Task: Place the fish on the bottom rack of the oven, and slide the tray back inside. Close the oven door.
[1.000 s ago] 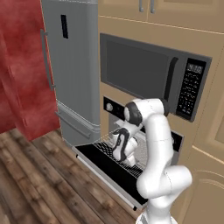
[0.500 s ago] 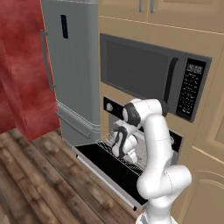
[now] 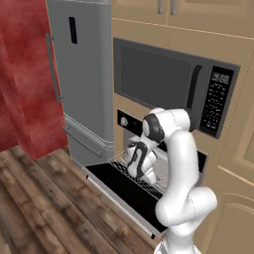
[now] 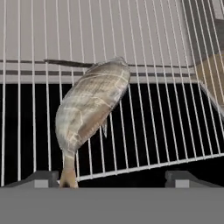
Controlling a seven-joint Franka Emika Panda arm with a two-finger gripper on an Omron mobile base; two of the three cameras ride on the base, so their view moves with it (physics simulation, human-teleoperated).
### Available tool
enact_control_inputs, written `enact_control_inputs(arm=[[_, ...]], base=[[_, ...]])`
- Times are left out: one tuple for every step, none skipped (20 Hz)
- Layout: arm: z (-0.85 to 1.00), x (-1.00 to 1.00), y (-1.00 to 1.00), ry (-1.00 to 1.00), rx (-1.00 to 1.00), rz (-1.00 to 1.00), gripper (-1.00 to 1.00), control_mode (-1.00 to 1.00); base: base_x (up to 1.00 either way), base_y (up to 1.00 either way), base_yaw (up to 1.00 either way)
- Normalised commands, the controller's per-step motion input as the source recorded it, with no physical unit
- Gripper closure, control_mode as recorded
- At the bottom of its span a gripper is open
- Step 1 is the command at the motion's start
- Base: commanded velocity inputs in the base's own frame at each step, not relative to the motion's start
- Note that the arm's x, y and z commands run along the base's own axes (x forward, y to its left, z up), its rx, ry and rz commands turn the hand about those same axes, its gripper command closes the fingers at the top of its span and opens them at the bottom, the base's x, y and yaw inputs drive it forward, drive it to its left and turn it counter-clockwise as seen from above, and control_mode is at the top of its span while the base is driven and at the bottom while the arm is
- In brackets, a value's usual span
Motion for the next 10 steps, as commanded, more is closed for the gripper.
enact_control_inputs(arm=[[0.66, -0.44, 0.0, -0.09, 0.0, -0.02, -1.0, -1.0], [0.67, -0.46, 0.0, -0.11, 0.0, -0.01, -1.0, -1.0], [0.61, -0.41, 0.0, -0.1, 0.0, -0.01, -1.0, -1.0], [0.55, -0.37, 0.0, -0.1, 0.0, -0.02, -1.0, -1.0], [0.51, -0.33, 0.0, -0.11, 0.0, -0.02, -1.0, -1.0], [0.49, -0.36, 0.0, -0.12, 0.0, -0.01, -1.0, -1.0], [0.59, -0.49, 0.0, -0.12, 0.0, -0.01, -1.0, -1.0], [0.61, -0.69, 0.0, -0.12, 0.0, 0.0, -1.0, -1.0], [0.63, -0.84, 0.0, -0.1, 0.0, 0.0, -1.0, -1.0], [0.6, -0.97, 0.11, -0.09, 0.0, 0.0, -1.0, -1.0]], base=[[0.0, 0.0, 0.0], [0.0, 0.0, 0.0], [0.0, 0.0, 0.0], [0.0, 0.0, 0.0], [0.0, 0.0, 0.0], [0.0, 0.0, 0.0], [0.0, 0.0, 0.0], [0.0, 0.0, 0.0], [0.0, 0.0, 0.0], [0.0, 0.0, 0.0]])
